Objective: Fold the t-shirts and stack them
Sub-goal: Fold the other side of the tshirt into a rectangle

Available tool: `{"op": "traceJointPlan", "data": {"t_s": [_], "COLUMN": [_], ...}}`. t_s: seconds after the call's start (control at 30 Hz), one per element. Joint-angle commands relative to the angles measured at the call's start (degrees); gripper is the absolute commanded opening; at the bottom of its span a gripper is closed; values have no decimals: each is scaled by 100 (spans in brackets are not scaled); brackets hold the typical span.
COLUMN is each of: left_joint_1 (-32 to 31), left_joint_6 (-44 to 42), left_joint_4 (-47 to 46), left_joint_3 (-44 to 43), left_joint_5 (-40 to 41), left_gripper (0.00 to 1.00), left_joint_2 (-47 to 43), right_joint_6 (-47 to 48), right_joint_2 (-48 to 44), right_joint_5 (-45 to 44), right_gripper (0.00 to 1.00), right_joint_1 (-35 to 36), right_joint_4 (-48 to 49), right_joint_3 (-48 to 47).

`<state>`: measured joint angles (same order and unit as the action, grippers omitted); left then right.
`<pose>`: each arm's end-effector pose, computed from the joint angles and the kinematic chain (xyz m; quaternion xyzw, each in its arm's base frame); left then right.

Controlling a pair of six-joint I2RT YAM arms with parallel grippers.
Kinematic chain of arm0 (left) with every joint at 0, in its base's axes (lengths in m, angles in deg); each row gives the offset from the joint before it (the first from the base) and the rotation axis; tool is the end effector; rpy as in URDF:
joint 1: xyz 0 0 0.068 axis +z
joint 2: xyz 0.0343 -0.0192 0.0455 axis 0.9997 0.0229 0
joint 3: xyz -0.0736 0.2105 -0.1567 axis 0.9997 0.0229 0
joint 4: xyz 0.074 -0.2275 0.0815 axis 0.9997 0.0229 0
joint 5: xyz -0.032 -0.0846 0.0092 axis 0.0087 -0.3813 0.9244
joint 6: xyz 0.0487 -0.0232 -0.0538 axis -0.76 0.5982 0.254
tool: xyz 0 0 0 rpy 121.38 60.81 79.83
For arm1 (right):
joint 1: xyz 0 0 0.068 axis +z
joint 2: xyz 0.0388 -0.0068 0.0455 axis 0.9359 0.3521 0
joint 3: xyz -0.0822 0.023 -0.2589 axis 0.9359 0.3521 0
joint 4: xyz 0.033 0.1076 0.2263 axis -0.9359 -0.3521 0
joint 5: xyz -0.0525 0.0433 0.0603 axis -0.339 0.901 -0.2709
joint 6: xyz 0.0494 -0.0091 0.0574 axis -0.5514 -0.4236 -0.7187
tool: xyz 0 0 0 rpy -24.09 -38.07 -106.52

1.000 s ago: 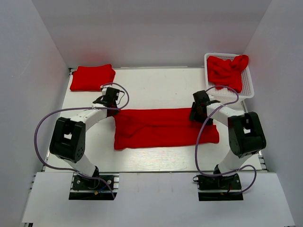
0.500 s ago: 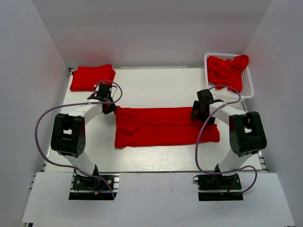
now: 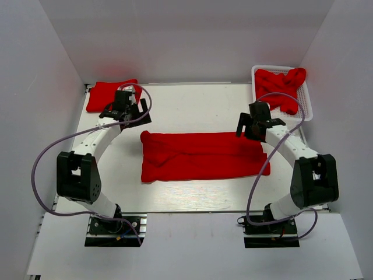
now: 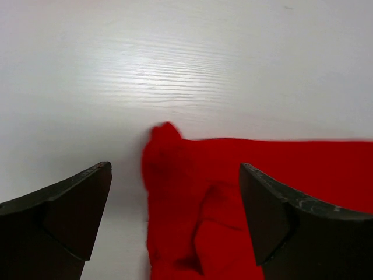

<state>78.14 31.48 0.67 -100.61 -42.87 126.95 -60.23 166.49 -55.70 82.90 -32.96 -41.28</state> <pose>0.3488 -0.0589 0.2436 -0.1186 0.9296 -0.0580 0.3442 0.3228 0.0615 0.2109 0.0979 0.9354 -0.0163 0.3393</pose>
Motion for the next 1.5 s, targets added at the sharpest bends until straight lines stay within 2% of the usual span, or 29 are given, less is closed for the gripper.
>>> {"op": "traceJointPlan", "data": {"t_s": [0.0,0.27,0.4,0.5,0.57,0.7,0.9,1.03,1.13,1.23,1.27,1.47], "left_joint_1": [-132,-588,-703,-703,-703,-703,-703,-703,-703,-703,-703,-834], "left_joint_6": [-1376,-2826,-3389,-3609,-3610,-3610,-3663,-3610,-3610,-3488,-3487,-3214], "left_joint_4": [-676,-748,-941,-942,-942,-942,-1090,-1153,-1153,-1258,-1258,-1847], "left_joint_3": [48,557,953,1006,857,804,1066,1129,1129,1129,1198,1568], "left_joint_5": [-2065,-2981,-2982,-2965,-2965,-3166,-3272,-3342,-3474,-3631,-3720,-5063], "left_gripper": [100,96,95,90,79,66,58,38,29,5,0,0], "left_joint_2": [-287,-67,-190,116,414,600,539,539,539,399,398,73], "right_joint_6": [188,233,197,197,179,170,161,144,144,126,109,109], "right_joint_2": [-446,-728,-658,-623,-605,-579,-482,-473,-500,-508,-508,-605], "right_joint_5": [196,161,178,178,161,108,11,38,11,-15,2,29], "right_gripper": [90,90,90,90,90,90,90,90,90,90,90,90], "right_joint_1": [-7,-16,-25,-25,-51,-33,-33,-25,-33,-25,-42,-51], "right_joint_4": [-43,-157,-245,-271,-315,-333,-394,-403,-403,-429,-421,-412], "right_joint_3": [64,380,354,363,354,345,345,319,302,319,310,345]}}
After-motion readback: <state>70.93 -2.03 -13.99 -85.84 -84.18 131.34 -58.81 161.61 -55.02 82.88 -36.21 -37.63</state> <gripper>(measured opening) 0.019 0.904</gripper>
